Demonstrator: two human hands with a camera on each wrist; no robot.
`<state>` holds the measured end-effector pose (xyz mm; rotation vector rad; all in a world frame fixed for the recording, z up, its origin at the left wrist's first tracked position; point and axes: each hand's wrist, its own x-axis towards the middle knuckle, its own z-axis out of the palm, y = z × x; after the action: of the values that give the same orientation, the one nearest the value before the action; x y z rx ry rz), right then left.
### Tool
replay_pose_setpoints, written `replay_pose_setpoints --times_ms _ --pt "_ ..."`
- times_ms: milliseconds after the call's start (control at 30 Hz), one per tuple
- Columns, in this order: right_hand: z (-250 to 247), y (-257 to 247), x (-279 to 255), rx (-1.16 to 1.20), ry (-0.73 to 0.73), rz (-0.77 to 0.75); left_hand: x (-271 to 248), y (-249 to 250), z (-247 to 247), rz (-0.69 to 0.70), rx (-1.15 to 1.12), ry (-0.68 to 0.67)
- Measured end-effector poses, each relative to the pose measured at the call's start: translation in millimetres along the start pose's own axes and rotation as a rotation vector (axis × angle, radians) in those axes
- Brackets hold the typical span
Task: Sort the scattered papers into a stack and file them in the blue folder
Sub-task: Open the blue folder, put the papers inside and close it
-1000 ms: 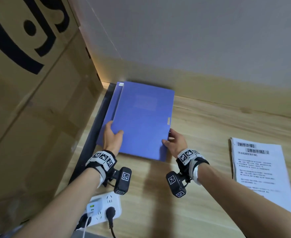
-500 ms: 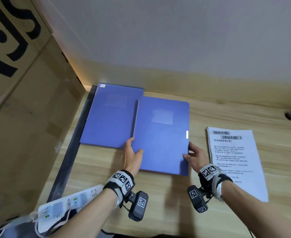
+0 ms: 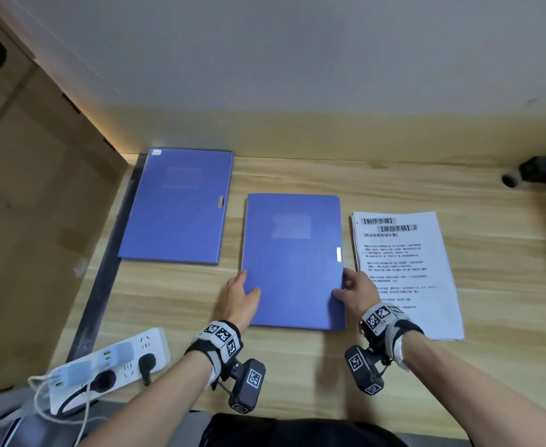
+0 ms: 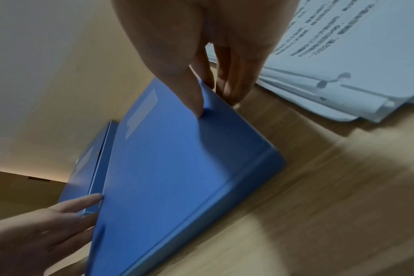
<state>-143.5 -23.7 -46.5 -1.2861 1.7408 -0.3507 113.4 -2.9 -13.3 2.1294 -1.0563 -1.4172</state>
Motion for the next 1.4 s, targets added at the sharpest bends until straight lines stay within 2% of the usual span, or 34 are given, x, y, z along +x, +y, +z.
replay_pose_setpoints --times_ms 67,167,267,400,667,867,1033,1100,1200,1266,1400 --pt "-3.3 0.3 4.4 0.005 0.0 0.031 3.2 8.2 -1.7 0.023 0.115 0.002" --pt "-10.1 5.2 9.1 0.091 0.072 0.073 6.0 30.3 4.6 0.166 0.383 0.015" --pt "-22.2 12.3 9.0 0.177 0.152 0.104 2.9 62.8 35.6 0.248 0.632 -0.137" --pt "-39.5 26.5 7.5 0.181 0.184 0.05 1.4 94.5 89.2 0.216 0.949 -0.256" --pt "-56.5 60.7 1.7 0.229 0.176 0.042 19.0 88.9 149.5 0.047 1.204 -0.254" --pt "-58.2 68.0 0.8 0.206 0.155 -0.011 23.3 82.2 152.5 0.064 1.047 -0.122" --pt "-59.7 63.2 0.6 0.214 0.11 -0.021 10.9 93.9 137.7 0.002 0.85 -0.135" --pt "-61.2 53.9 0.9 0.207 0.089 -0.031 2.4 102.6 126.7 -0.045 0.698 -0.139" --pt "-59.5 36.2 4.6 0.146 0.045 -0.078 -6.7 110.3 98.6 -0.066 0.346 -0.138" --pt "-54.6 21.7 8.1 0.098 0.011 -0.121 -19.8 116.2 70.9 -0.073 0.131 -0.158" --pt "-37.9 -12.8 12.1 -0.041 -0.099 -0.223 -48.3 127.2 8.0 -0.038 -0.147 -0.152"
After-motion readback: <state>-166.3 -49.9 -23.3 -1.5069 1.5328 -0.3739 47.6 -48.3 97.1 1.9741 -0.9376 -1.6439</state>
